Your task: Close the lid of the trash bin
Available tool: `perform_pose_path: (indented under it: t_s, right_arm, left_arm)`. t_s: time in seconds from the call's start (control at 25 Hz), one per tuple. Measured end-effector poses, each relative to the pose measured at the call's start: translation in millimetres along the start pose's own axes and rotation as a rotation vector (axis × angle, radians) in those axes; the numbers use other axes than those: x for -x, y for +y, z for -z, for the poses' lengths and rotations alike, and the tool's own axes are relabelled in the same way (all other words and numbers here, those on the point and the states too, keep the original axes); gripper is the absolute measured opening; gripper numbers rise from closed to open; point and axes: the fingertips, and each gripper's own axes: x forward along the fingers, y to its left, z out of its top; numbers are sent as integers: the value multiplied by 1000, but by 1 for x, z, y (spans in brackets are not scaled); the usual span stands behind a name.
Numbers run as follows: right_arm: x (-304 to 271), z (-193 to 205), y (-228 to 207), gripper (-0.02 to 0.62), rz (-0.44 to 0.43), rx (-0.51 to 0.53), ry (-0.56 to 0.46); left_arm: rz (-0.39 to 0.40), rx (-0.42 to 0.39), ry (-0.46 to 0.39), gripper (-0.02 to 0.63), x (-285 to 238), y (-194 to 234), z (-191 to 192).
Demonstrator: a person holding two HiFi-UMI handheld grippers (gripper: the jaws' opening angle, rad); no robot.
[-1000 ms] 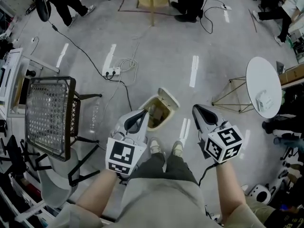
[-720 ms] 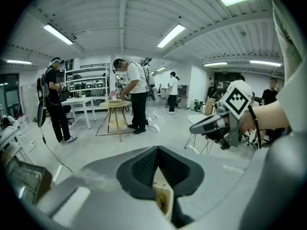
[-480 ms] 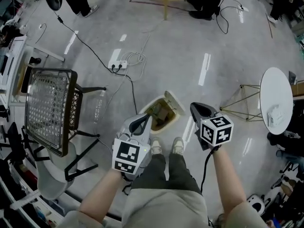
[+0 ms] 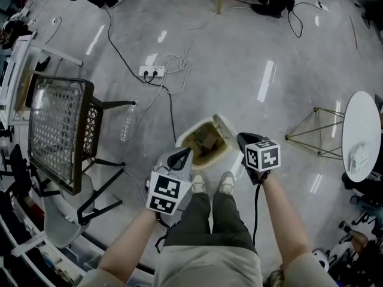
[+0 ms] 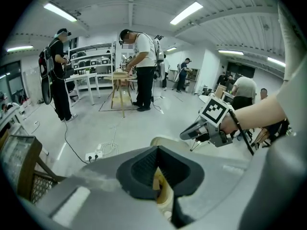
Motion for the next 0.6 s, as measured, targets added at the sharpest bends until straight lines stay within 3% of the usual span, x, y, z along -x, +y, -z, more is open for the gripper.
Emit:
perform_pose_path:
  t_s: [0.2,0.4,0.6]
  right_arm:
    - [-8,11,17,3,-66,-28,-26]
    - [-17,28,52,3,-215,-114,-21]
    - [-45,60,99,3,-369,-161,79]
  left_arm:
    - [-10,44,56,3,-12,8,34]
    - [-21,99,107,3,-12,8,68]
    - [-36,147,136,3,-14,9,96]
